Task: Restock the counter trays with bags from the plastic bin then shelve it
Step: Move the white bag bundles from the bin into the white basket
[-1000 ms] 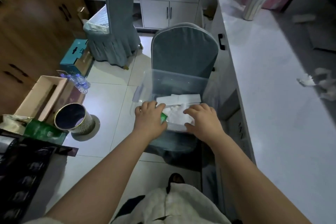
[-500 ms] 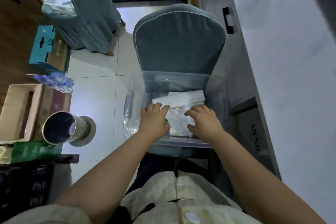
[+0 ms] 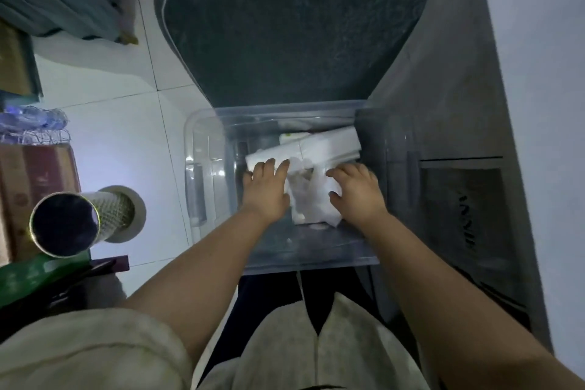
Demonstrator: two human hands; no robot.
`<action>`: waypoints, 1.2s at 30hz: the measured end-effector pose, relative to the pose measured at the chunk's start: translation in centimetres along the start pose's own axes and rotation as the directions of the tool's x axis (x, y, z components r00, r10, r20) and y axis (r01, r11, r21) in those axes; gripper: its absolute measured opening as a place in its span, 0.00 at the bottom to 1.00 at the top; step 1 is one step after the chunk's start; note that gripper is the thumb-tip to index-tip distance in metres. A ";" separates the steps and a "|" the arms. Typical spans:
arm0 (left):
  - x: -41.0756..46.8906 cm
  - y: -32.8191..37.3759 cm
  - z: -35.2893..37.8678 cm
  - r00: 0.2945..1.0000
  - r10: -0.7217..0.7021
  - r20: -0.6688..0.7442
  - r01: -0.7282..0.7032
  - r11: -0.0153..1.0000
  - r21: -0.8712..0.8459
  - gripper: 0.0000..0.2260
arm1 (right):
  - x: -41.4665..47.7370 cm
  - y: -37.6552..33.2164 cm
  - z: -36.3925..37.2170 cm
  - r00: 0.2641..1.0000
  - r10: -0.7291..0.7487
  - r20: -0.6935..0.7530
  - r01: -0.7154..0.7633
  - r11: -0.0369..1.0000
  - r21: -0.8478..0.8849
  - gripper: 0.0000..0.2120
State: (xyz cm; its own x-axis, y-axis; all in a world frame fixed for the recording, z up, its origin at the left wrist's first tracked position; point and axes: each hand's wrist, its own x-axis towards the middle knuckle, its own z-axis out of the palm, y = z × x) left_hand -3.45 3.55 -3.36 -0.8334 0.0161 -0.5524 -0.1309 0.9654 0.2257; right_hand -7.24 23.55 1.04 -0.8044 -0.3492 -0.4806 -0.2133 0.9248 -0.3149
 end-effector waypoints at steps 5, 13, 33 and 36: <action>5.6 -0.3 3.4 0.999 -0.020 0.042 0.020 1.000 -0.014 0.35 | 3.7 2.7 3.4 1.000 0.010 0.025 -0.011 0.999 0.047 0.21; 12.9 0.4 5.4 0.995 0.069 0.066 -0.064 0.995 -0.080 0.44 | 5.8 4.7 6.1 0.999 -0.047 -0.019 0.050 0.985 0.163 0.18; 5.8 -2.2 5.3 0.933 0.276 0.232 -0.311 0.941 0.131 0.38 | 2.3 5.8 3.9 0.996 -0.002 -0.089 0.029 0.952 0.303 0.14; 6.1 -1.1 6.4 0.882 0.408 0.237 -0.454 0.872 0.186 0.38 | 2.3 6.1 5.0 0.995 0.048 -0.083 -0.018 0.945 0.326 0.12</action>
State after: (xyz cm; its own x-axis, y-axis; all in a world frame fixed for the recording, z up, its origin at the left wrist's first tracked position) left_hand -4.98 4.26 -12.16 -0.6612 0.4699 -0.5848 0.3638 0.8826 0.2979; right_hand -7.64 27.62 -6.05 -0.8567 -0.2912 -0.4257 -0.0065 0.8315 -0.5556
